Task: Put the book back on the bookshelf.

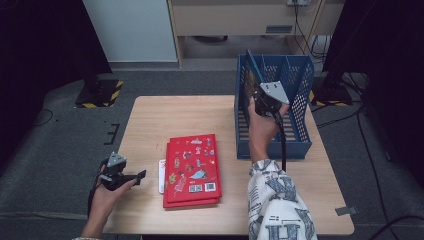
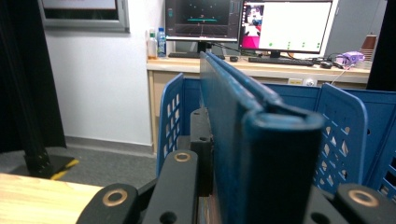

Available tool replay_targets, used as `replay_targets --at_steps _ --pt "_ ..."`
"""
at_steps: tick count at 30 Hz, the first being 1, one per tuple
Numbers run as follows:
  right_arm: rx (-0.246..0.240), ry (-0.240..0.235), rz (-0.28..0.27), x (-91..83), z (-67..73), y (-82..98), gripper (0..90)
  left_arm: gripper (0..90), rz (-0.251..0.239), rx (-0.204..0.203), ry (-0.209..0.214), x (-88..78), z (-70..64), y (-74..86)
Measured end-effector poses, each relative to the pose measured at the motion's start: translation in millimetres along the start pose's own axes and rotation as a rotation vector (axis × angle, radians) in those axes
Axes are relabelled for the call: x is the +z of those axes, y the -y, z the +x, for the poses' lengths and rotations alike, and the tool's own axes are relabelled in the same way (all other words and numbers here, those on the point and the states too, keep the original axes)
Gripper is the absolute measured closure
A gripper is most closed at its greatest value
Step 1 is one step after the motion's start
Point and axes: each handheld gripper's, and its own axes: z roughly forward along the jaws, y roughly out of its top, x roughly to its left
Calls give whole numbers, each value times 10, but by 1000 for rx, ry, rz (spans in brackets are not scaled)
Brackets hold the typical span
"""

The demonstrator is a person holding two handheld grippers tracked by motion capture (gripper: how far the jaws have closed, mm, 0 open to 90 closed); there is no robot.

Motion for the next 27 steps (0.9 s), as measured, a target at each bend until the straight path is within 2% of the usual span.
replay_targets --at_steps 7,14,21,27 --pt "-14 -1 -4 4 65 64 829 76 -1 2 0 1 -4 -1" --pt "-52 -8 -13 -22 179 130 822 76 -4 0 -2 -9 3 -1" --pt "-65 -9 -13 -31 225 131 811 76 -5 -1 -4 -15 8 -2" --pt "-87 -29 -22 -49 265 117 773 76 -4 -1 -4 -13 3 -2"
